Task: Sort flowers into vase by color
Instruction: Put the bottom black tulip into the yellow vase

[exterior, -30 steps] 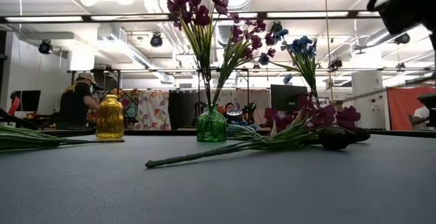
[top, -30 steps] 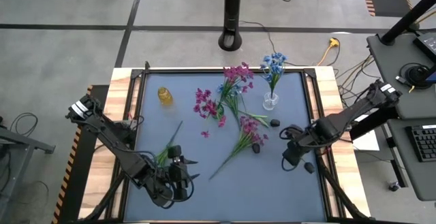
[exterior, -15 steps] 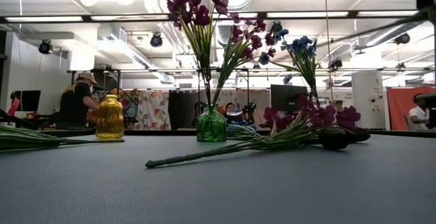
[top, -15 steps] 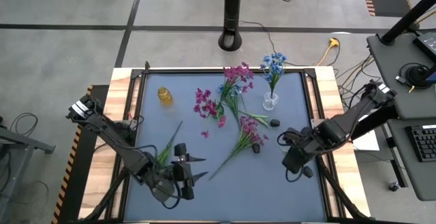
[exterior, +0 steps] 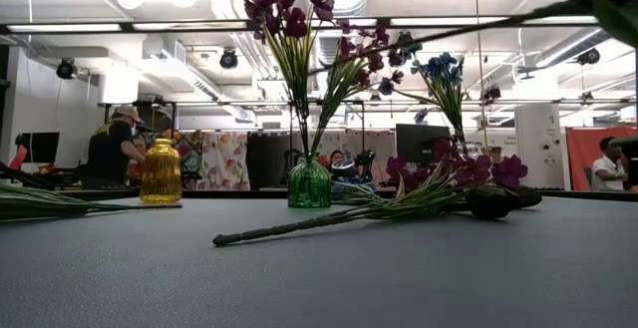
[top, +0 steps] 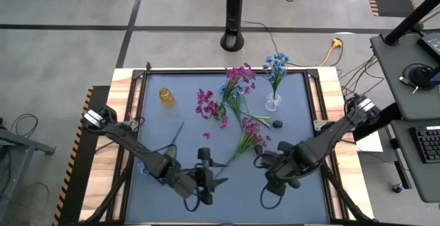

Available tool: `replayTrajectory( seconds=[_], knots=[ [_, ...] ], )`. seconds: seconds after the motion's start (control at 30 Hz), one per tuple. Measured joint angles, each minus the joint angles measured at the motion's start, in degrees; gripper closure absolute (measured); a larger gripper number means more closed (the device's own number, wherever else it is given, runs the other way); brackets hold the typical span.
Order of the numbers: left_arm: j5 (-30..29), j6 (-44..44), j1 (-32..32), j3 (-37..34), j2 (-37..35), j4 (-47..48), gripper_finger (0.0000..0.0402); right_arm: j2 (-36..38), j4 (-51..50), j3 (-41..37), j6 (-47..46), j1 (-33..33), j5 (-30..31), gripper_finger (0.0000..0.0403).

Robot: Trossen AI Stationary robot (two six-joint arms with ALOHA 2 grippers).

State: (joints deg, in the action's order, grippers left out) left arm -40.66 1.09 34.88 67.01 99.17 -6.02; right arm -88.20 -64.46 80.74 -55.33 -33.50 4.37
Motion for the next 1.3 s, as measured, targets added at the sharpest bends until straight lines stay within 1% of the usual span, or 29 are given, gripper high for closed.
replayTrajectory(
  seconds=[0.1,0.2,0.33,0.4,0.5,0.77,0.9,1.0,1.1,1.2,1.3],
  knots=[
    [1.09,-1.41,-1.11,2.9,3.03,1.47,0.021,-3.71,-0.05,3.43,3.5,0.83,-0.07,0.039],
    [1.11,-1.56,-2.09,6.34,5.56,5.21,0.021,-6.55,-0.05,6.2,6.59,1.62,-0.39,0.039],
    [1.47,-0.87,-2.61,9.87,8.57,10.99,0.021,-8.31,-0.16,8.17,9.36,2.61,-1.36,0.039],
    [2.41,-0.66,-2.7,11.07,9.31,12.15,0.021,-8.34,0.04,8.3,10.1,3.03,-1.37,0.039],
    [2.75,0.12,-2.96,11.78,9.44,13.14,0.021,-7.93,0.21,8.3,11.02,3.59,-1.34,0.039],
    [2.44,5.63,-5.04,11.05,9.47,16.12,0.021,-7.59,0.45,8.65,12.72,3.81,-1.32,0.039],
    [2.42,5.8,-5.15,10.97,9.49,16.15,0.0216,-7.59,0.45,8.65,13.4,3.81,-1.32,0.039],
    [2.42,5.85,-5.15,10.93,9.49,16.69,0.0233,-7.59,0.45,8.65,13.99,3.81,-1.32,0.039],
    [2.4,5.89,-5.22,10.9,9.49,16.88,0.0262,-7.59,0.45,8.65,14.44,3.82,-1.32,0.039],
    [2.37,5.87,-5.26,10.9,9.49,16.78,0.0305,-7.59,0.45,8.65,14.45,3.81,-1.32,0.039],
    [2.35,5.9,-5.26,10.9,9.49,16.78,0.036,-7.59,0.5,8.65,15.41,3.81,-1.23,0.039]
  ],
)
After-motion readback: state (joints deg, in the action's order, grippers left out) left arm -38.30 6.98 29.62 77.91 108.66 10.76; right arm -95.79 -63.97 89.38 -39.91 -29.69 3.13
